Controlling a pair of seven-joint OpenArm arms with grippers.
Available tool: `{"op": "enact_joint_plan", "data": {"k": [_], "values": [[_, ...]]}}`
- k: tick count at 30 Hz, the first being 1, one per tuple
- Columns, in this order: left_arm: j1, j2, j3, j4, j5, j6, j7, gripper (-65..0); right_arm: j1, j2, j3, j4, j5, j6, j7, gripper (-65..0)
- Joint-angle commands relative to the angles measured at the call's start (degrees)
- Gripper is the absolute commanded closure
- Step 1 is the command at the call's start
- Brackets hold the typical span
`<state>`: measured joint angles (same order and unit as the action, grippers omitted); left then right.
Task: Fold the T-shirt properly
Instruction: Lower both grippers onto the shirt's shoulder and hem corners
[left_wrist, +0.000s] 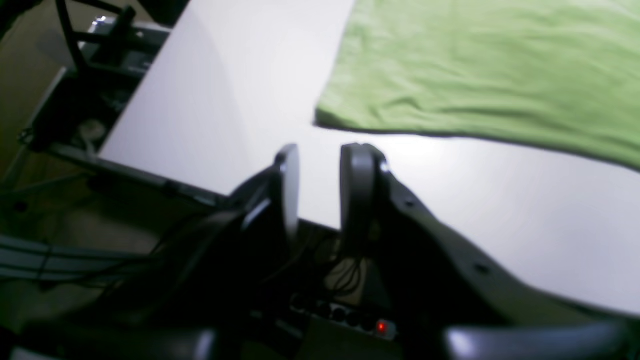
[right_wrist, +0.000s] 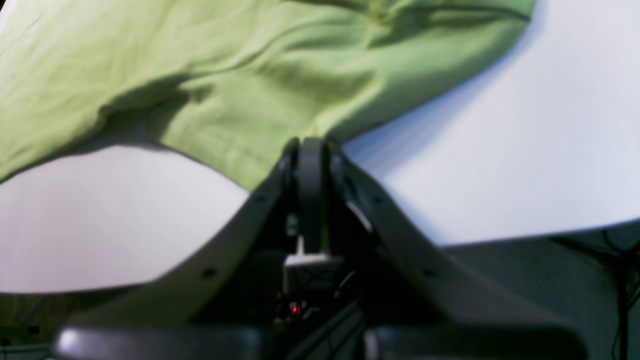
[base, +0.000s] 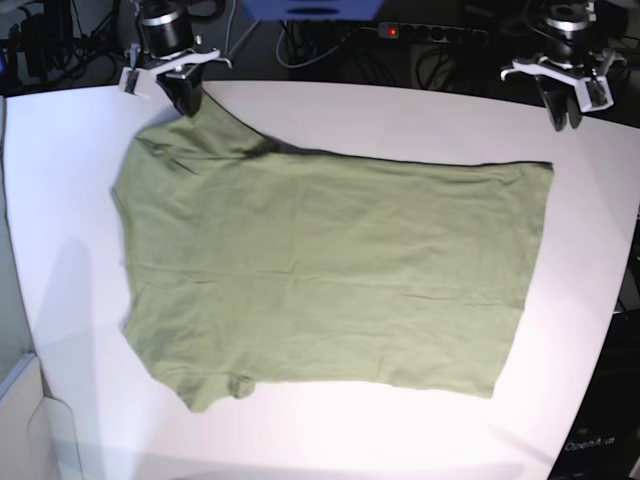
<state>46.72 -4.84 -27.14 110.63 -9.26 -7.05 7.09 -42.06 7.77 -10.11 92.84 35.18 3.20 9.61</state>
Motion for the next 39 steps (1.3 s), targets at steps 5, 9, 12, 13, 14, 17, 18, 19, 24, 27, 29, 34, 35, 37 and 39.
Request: {"op": "enact_joint_plan", "data": {"k": [5,9,12,13,14,17,18,19,24,27,29,34,35,37,39], "values": [[-2.7,-2.2,-0.2,1.0,-0.5,0.1,6.9,-14.3,-0.3,0.4,0.0,0.7,0.4,0.7,1.2,-0.4],[-5.7,-3.6,-0.2,1.0,-0.5,0.1,11.9,-14.3,-0.2,1.1,0.0,0.7,0.4,0.7,1.2,-0.4],[-7.4,-3.8,-0.3,1.5,-0.5,0.1,14.0,-15.2,-0.1,1.2,0.0,0.7,0.3,0.7,1.2,-0.4],[-8.1,-3.7,-1.0,1.9,-0.6,0.1,14.8,-17.8,0.3,1.2,0.1,0.7,0.2,0.7,1.2,-0.4],[-8.7,-3.5,-1.7,2.1,-0.6,0.1,15.6,-21.8,0.5,1.2,0.2,0.7,0.2,0.7,1.2,-0.4],[-10.9,-3.5,-2.6,1.9,-0.6,-3.4,18.1,-32.6,0.8,1.2,0.2,0.7,0.2,0.7,1.1,-0.4],[-12.3,-3.5,-2.8,1.9,-0.6,-6.1,19.0,-33.8,0.9,1.4,0.2,0.7,0.2,0.7,1.1,-0.4],[-13.5,-3.4,-3.4,1.4,-0.6,-8.4,20.0,-33.8,1.0,1.9,0.2,0.7,0.2,0.7,1.1,-0.4],[-22.1,0.8,-11.9,-3.9,-0.3,-18.2,26.2,-33.5,1.1,2.4,0.2,0.7,0.3,0.5,1.1,-0.4],[-26.8,1.9,-17.0,-6.6,0.0,-23.5,31.5,-33.6,1.1,3.0,0.2,0.7,0.3,0.5,1.1,-0.4],[-29.0,2.0,-19.2,-8.7,0.0,-25.9,33.8,-33.6,1.1,3.2,0.1,0.7,0.3,0.4,1.1,-0.4],[-31.9,1.4,-20.2,-15.2,0.1,-28.8,34.4,-33.6,1.1,3.3,0.1,0.7,0.3,0.4,1.1,-0.4],[-32.3,0.8,-20.2,-16.3,0.1,-28.9,34.5,-33.6,1.1,3.3,0.1,0.7,0.2,0.4,0.8,-0.4],[-32.9,0.7,-19.9,-18.3,0.1,-29.0,34.4,-33.6,2.0,3.3,0.3,0.7,0.3,0.4,-0.9,-0.4],[-33.1,0.7,-19.9,-20.1,0.1,-29.0,34.4,-33.6,2.7,3.3,0.4,0.7,0.3,0.4,-3.1,-0.3]]}}
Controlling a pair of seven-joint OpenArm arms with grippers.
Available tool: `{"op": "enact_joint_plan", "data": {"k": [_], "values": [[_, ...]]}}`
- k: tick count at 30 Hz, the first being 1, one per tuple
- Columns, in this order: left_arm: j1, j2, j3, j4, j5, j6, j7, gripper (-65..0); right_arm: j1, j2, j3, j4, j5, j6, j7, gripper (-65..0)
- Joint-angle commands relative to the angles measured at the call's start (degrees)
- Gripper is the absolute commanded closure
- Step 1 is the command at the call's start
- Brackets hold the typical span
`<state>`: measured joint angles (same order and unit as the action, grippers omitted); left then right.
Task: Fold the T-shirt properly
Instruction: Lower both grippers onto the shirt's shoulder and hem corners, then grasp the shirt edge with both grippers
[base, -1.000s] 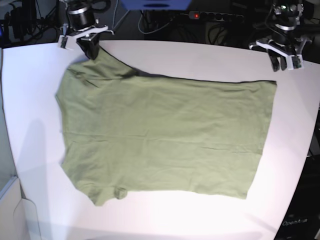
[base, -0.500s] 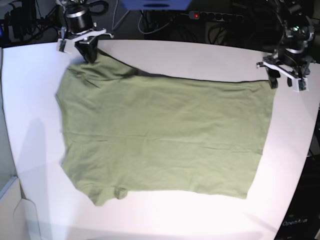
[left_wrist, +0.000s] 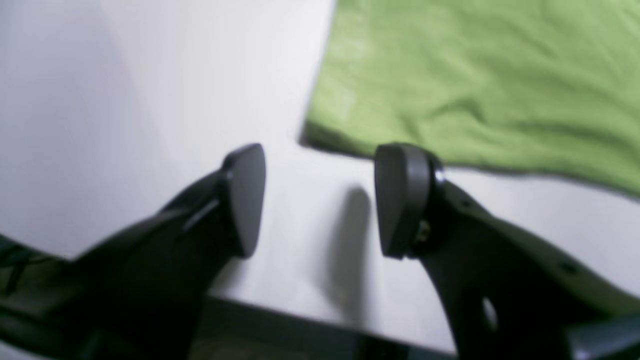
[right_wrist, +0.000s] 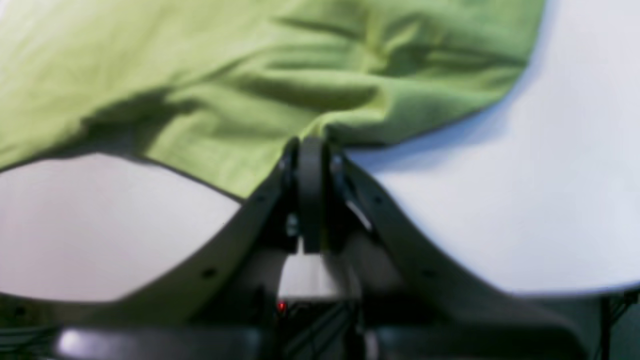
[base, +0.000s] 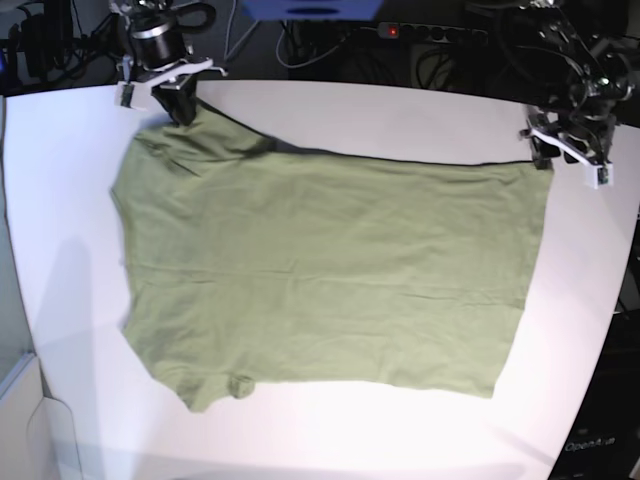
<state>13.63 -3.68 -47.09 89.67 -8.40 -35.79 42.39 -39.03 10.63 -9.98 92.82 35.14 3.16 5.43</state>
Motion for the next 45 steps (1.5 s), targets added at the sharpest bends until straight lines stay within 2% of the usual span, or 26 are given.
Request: {"op": "enact_joint_plan", "data": {"k": [1,15,21,23,27,28,30,36,45], "values": [[-0.1,-0.8,0.0,0.3,-0.9,-0.2,-1.0,-33.6,-0.1,0.4,0.3,0.8,0.3,0.5,0.3,-0.3],[-5.1,-0.9,0.2,-7.0,-0.9,-0.3,-1.1,-33.6,0.4,0.4,0.3,0.8,0.2,0.5,0.0,-0.3],[-6.7,-0.8,0.3,-10.0,-0.9,-0.3,-1.0,-33.2,0.4,1.5,0.4,0.8,0.3,0.4,0.0,-0.3],[-7.1,-0.8,0.3,-10.7,-0.9,-0.3,-1.0,-28.4,0.4,1.5,0.4,0.8,0.3,0.4,0.0,-0.3],[-7.1,-0.8,0.3,-10.9,-0.9,-0.3,-1.0,-2.8,0.4,1.5,0.4,0.8,0.3,0.4,0.0,-0.3],[-7.1,-0.8,0.3,-10.9,-0.9,-0.3,-0.9,0.0,0.4,1.5,0.4,0.8,0.3,0.4,0.0,-0.3],[-7.1,-0.9,0.3,-10.9,-0.9,-0.3,-0.9,-1.9,0.4,1.5,0.4,0.8,0.3,0.4,0.0,-0.3],[-7.1,-0.9,0.2,-9.7,-1.2,-0.3,-0.6,-1.9,0.8,1.7,0.3,1.3,0.2,0.4,0.0,-0.4],[-6.9,-0.4,0.2,-4.1,-1.0,-0.3,-0.3,-1.8,2.3,5.1,0.4,5.9,0.2,0.2,0.0,-0.6]]}}
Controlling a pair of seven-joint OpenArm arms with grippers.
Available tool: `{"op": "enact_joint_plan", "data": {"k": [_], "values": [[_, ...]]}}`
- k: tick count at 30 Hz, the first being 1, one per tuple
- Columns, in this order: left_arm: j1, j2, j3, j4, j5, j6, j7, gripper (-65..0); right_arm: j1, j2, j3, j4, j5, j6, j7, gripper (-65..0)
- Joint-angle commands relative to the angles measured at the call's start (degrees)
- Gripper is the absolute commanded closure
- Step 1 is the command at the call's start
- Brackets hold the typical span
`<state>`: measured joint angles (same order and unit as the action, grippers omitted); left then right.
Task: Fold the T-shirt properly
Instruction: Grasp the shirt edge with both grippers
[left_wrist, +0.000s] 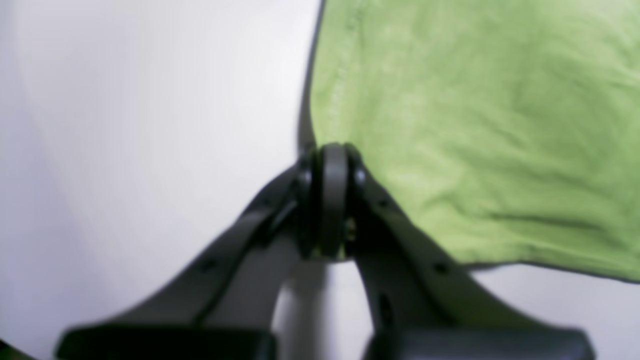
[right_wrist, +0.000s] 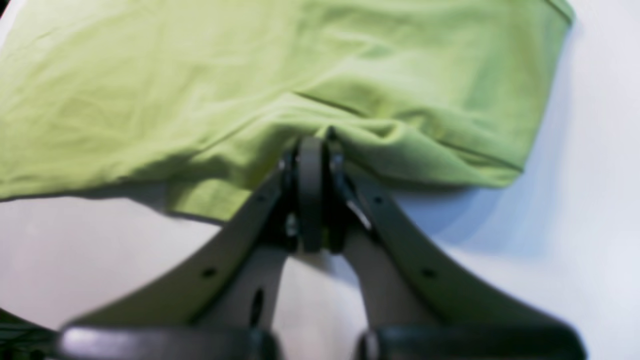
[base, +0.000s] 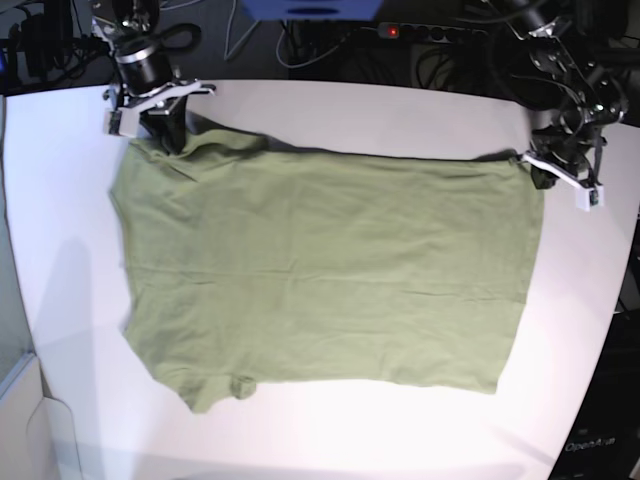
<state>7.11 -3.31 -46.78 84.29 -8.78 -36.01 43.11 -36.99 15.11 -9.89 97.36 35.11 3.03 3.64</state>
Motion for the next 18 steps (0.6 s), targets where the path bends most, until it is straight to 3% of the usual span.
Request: {"op": "enact_joint_plan", "data": {"k": [1,9,18], "values": [[-0.4,-0.8,-0.1,1.7,-0.6,-0.1,-1.0,-1.8,0.5,0.7,0.3,1.8,0.2,0.4,1.8,-0.6],[-2.3,-1.1,-0.1,4.9,-0.7,-0.1,3.4,-1.8,2.8,1.5,0.1,3.3,0.2,0.4,1.4,-0.6],[-5.4,-1.1,0.0,4.9,-0.5,-0.1,3.4,-1.8,11.0,1.8,0.3,3.3,0.2,0.4,-7.5,-0.6]]}}
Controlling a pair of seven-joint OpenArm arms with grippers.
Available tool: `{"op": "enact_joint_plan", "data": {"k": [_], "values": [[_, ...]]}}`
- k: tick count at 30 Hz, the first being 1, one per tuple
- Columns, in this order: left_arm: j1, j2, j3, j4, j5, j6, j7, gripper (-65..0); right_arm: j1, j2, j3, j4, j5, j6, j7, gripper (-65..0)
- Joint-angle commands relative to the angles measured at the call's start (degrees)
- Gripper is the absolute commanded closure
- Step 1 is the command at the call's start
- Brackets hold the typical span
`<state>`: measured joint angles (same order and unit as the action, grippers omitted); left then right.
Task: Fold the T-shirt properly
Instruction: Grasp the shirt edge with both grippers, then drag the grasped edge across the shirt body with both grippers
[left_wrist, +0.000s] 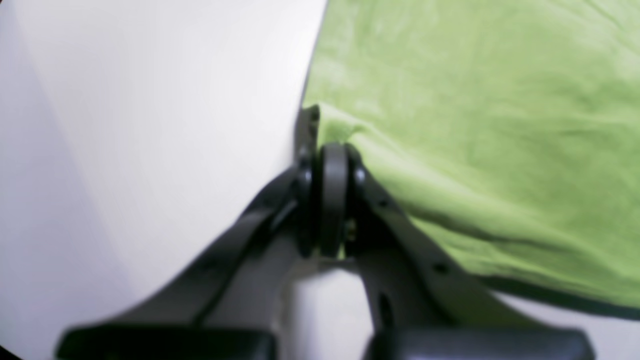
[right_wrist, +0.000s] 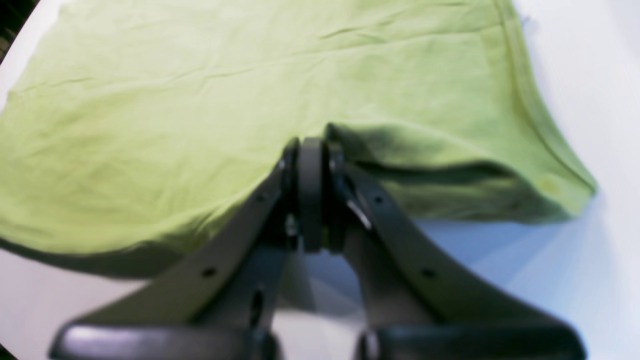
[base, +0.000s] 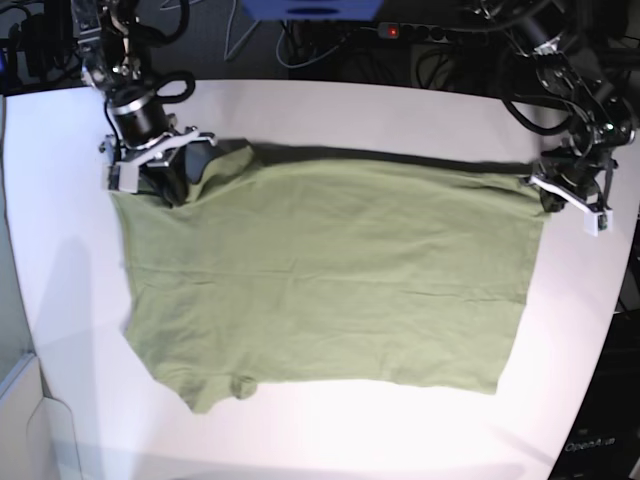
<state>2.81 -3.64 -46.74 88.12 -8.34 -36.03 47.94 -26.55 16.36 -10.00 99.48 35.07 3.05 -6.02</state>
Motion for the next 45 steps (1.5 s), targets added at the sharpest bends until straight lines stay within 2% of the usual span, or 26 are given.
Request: {"op": "enact_joint_plan", "data": {"k": [1,9,18,22,25,31,45], "values": [[-1.8,-0.8,-0.1,0.7,-0.9,-0.1,-1.4,-1.8,1.5,0.6,0.4,1.1,0.2,0.3,1.3,-0.6],[-5.8,-0.9,2.9,0.5,-0.8,0.6,-0.2,-1.8,8.1,0.7,0.4,1.0,0.1,0.3,-4.2,-0.6],[-10.0,-0.9,3.0,0.4,-0.5,0.7,2.0,-1.8,15.4,0.7,1.3,0.7,0.1,0.3,-9.7,-0.6],[-12.9,-0.8,2.9,0.2,4.6,0.7,2.0,-1.7,17.8,0.5,4.0,0.1,0.1,0.3,-12.2,-0.6],[-15.6,-0.6,2.8,-2.2,8.9,0.7,2.0,-1.7,20.0,0.5,5.0,-1.7,0.1,0.3,-12.7,-0.6],[-19.8,-0.8,3.2,-6.4,11.8,0.7,1.9,-1.7,22.6,0.6,4.9,-5.1,0.1,0.3,-12.7,-0.6],[-28.4,-1.0,3.3,-16.8,11.8,0.7,1.6,-1.7,28.8,0.3,4.6,-12.5,0.1,0.4,-12.6,-0.6]]}}
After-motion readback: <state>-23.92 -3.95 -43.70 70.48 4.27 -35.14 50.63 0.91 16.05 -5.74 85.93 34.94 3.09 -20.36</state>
